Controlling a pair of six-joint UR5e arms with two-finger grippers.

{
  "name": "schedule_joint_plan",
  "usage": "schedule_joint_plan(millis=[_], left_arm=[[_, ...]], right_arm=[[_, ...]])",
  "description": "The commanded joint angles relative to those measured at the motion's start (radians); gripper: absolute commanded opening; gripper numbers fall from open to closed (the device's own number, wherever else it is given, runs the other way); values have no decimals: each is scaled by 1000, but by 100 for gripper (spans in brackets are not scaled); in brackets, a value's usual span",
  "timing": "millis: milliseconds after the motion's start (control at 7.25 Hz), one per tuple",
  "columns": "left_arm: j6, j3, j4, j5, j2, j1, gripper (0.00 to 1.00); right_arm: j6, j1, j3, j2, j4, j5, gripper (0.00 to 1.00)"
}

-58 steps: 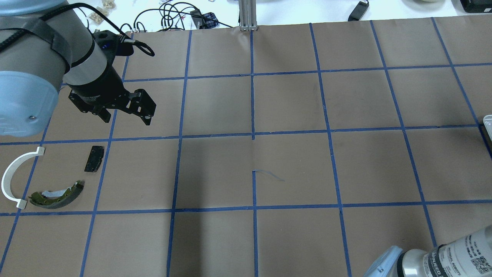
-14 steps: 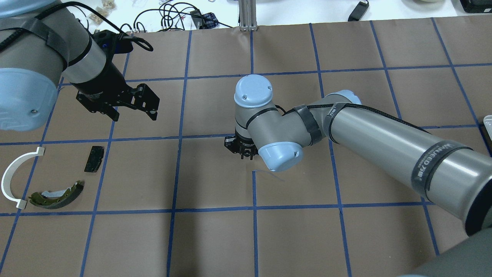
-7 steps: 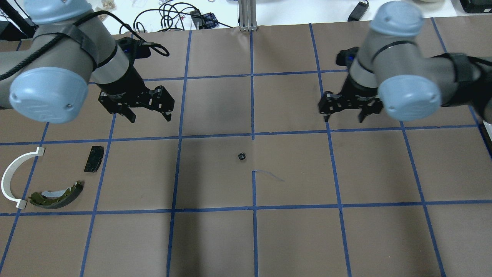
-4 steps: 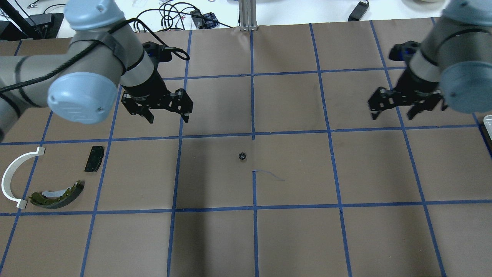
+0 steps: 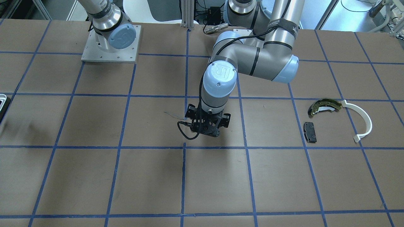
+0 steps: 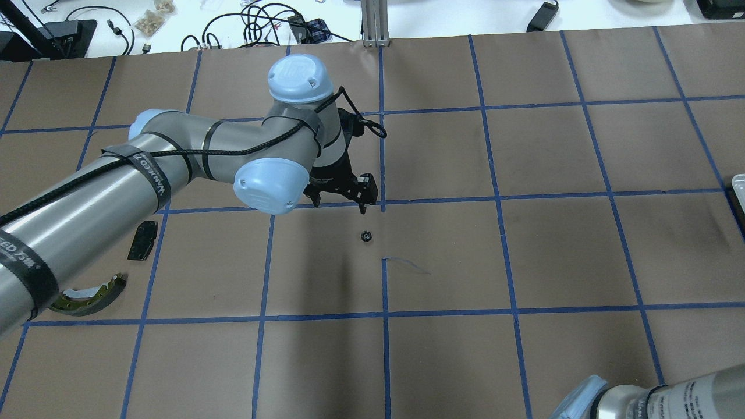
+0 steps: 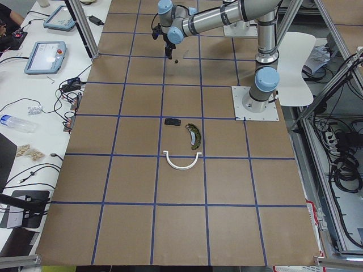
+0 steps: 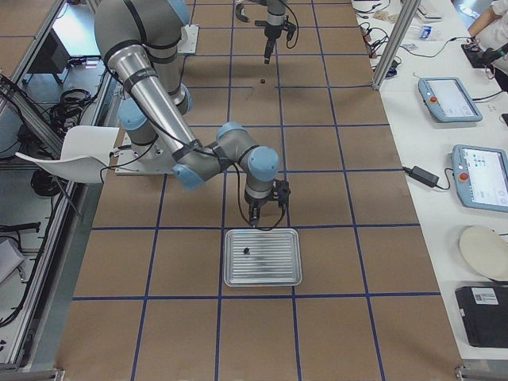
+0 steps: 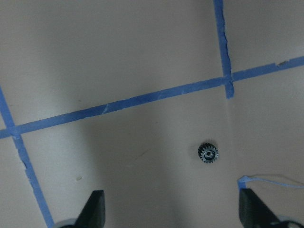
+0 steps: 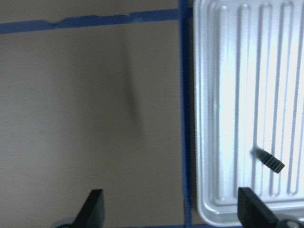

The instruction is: Place bearing gear from tray to pile

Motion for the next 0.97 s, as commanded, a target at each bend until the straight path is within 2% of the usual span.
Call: schedule_joint_plan(millis=[0,138,276,414,690,828], left_arm=[[0,0,58,1,-63,-24,96],[1,0,73,0,-83,-40,89],[6,-2,75,-1,-99,-44,83],[6,-5,73,-1,-113,-49,79],[7,-31,73,-1,-127,-54,71],[9,-37,73,-2,-127,-54,64]], right_arm=[[-116,-40,-2,97,-199,-5,95],[-159,-48,-2,97,-198,-18,86],[-193,-62,-1,108,-198,-39,72],[-196,-66,1,112,-190,-44,70],[-211,-71,1,111,-178,-108,55],[-212,-71,1,112,-178,-110,55]])
